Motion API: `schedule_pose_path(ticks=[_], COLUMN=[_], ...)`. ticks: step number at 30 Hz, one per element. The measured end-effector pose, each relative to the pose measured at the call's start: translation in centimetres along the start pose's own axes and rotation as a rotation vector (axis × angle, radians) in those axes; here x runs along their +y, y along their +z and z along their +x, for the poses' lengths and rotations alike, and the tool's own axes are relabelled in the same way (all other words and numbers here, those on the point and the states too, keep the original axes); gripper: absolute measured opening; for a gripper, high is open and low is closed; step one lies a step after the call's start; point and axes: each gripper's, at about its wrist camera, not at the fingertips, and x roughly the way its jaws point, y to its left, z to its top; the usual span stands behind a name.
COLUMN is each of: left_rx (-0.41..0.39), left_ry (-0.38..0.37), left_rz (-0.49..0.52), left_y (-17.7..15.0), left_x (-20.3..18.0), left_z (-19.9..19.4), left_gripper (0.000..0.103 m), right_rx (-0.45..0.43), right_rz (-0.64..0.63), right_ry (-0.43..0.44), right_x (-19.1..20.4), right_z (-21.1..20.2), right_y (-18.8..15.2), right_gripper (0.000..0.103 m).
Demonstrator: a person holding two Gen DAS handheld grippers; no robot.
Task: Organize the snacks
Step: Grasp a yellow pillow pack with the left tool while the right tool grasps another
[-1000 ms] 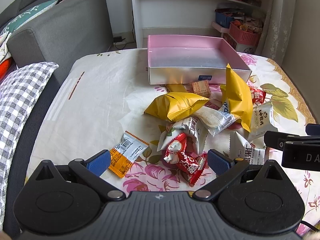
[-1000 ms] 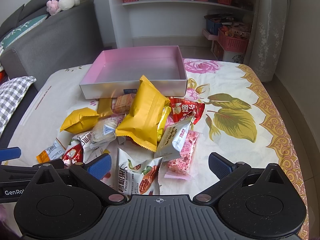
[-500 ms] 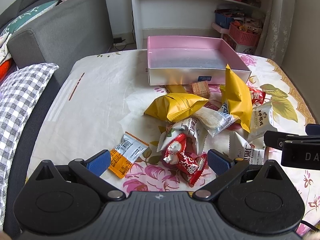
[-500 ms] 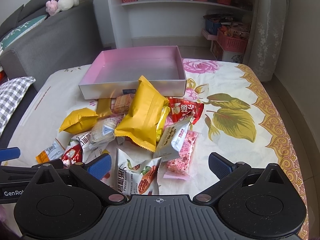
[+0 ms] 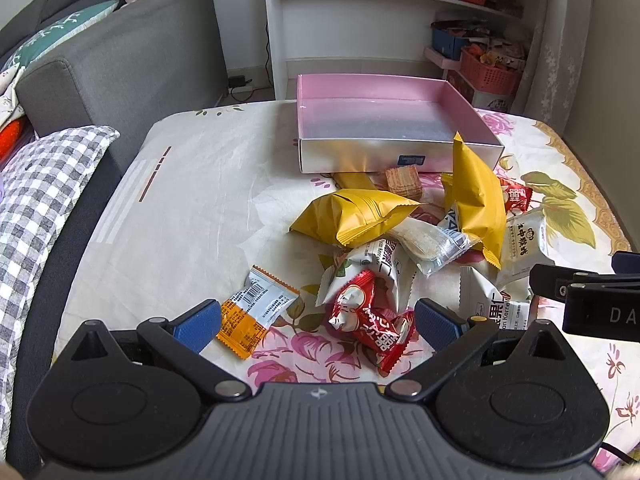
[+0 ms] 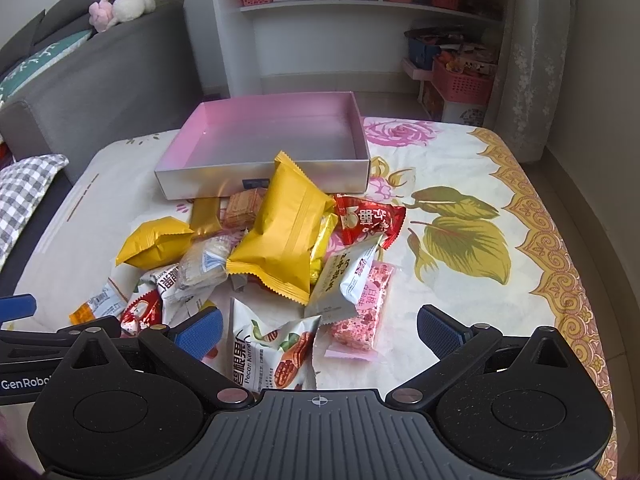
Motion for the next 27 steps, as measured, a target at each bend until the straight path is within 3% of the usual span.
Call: schedule_pose_path(ticks=[6,11,15,18,21,27], left_rx=[-0.024,-0.122,-0.121,-0.067,-0.015,-0.025], left_ry=[-0.004,-0.037,-0.056,-0.086,-0.189,-0.309], left_rz=[-0.002,-0.007,0.039,0.047,-0.035,-0.206], left_y=[0.1,0.1,1.2,2.2,3.6,5.2], left_x=[0.2,0.4,0.5,1.1,2.5,4.1], left_z=[0.0,-0.3,0.5,1.7,3.0,5.3], left_gripper=[0.103,0.103,0.103,0.102,0.096,0.094], right_rx=[-0.007,-0.047,-0.014,0.024,0.054,0.079], right_rz=[-0.001,0.036,0.125,0.210,0.279,0.360], right_ry=[-0.021,0.003,0.095,0.202,0.293,0.389], right_x=[-0.1,-1.1,-2.8,-4.2,-5.2,-5.6], right_z=[0.2,1.0,2.6,4.1,5.9,8.8], right_y=[0.1,1.2,2.7,3.8,4.8,5.8], right_gripper=[0.103,0.103,0.103,0.103,0.103,0.102])
